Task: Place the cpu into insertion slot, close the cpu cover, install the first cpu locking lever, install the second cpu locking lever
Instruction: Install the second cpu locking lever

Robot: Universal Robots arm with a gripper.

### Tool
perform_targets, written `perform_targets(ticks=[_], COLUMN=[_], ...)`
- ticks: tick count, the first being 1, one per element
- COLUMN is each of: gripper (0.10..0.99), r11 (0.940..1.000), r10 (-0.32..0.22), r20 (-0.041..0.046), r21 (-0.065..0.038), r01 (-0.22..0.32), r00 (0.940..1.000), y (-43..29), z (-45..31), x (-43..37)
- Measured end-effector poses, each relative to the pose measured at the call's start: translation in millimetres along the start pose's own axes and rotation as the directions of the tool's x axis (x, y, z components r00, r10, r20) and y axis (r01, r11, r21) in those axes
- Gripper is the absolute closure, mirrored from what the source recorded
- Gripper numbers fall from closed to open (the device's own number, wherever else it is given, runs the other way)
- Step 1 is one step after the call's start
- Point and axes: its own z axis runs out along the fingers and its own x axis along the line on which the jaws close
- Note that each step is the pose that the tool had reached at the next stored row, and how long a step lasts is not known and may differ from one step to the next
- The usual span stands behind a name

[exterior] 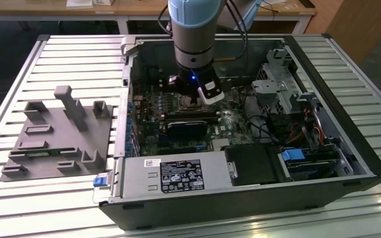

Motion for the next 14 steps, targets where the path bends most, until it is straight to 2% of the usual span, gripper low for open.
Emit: perform_targets(ticks=[4,5,14], gripper=[0.98,0.98,0.98], r11=[0.9996,0.9995,0.9994], r10=[-0.003,-0.003,-0.003], r20=[0.0046,0.0052,0.0055], r21=[0.028,0.032,0.033], r01=[0.003,0.003,0.003], r00=[1.0,1.0,1.0], y=[7.9,9.0,10.6], z=[1.9,2.1,-1.4], x=[0.8,1.0,0.9])
